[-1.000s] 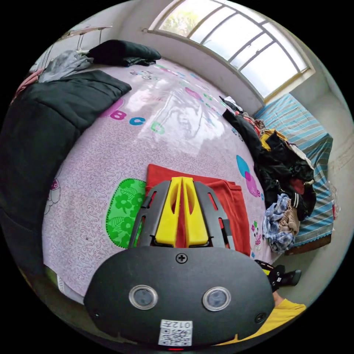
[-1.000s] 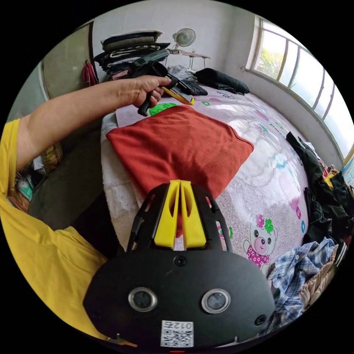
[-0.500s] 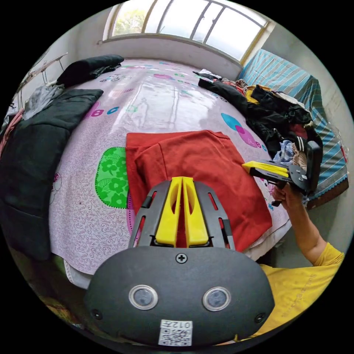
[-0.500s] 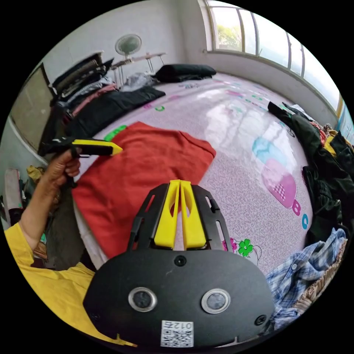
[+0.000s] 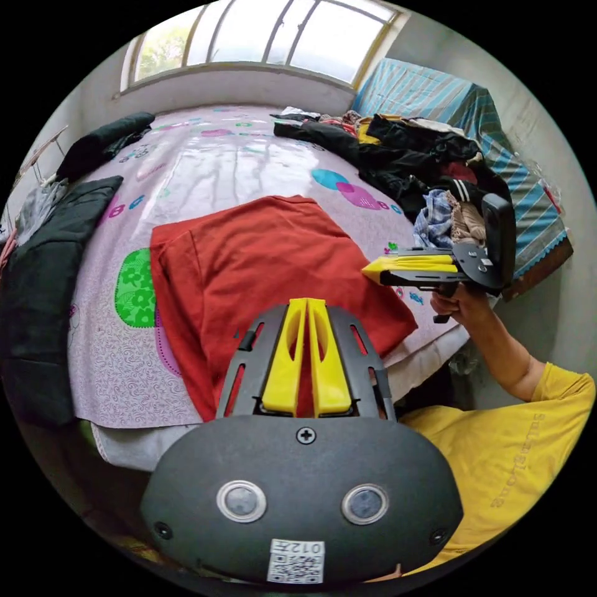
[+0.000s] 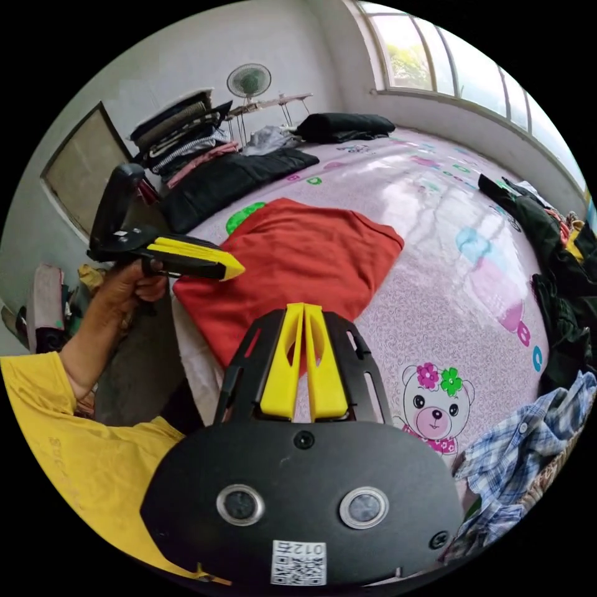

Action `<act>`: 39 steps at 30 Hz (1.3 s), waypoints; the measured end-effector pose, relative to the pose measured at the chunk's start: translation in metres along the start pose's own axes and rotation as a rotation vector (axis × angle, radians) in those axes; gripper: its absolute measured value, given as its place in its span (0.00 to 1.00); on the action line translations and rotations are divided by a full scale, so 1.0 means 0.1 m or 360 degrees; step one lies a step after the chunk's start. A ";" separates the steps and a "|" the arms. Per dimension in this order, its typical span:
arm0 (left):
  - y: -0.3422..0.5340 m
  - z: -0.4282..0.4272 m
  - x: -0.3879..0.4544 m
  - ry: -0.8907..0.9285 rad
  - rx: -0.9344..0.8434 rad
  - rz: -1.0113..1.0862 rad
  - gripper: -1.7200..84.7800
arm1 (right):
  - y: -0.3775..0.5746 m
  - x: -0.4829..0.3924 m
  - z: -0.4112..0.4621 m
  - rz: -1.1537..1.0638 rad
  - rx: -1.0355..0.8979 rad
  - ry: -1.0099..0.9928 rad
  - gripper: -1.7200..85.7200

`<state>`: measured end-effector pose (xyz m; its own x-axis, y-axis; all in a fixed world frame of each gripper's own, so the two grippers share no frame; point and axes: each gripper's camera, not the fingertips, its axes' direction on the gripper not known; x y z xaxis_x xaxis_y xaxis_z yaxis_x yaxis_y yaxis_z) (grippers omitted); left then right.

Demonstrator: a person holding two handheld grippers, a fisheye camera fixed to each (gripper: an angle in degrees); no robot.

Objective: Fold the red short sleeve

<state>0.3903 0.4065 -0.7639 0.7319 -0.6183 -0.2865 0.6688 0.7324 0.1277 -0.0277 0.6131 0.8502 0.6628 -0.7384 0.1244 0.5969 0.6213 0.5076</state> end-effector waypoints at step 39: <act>1.17 -0.82 0.39 -0.0027 0.0003 -0.0251 0.02 | 0.15 -0.40 0.11 -0.0223 -0.0263 -0.0208 0.03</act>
<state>0.4858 0.4914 -0.8376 0.6200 -0.7302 -0.2872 0.7757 0.6254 0.0844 -0.0505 0.6492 0.8618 0.5106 -0.8413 0.1775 0.7519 0.5370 0.3825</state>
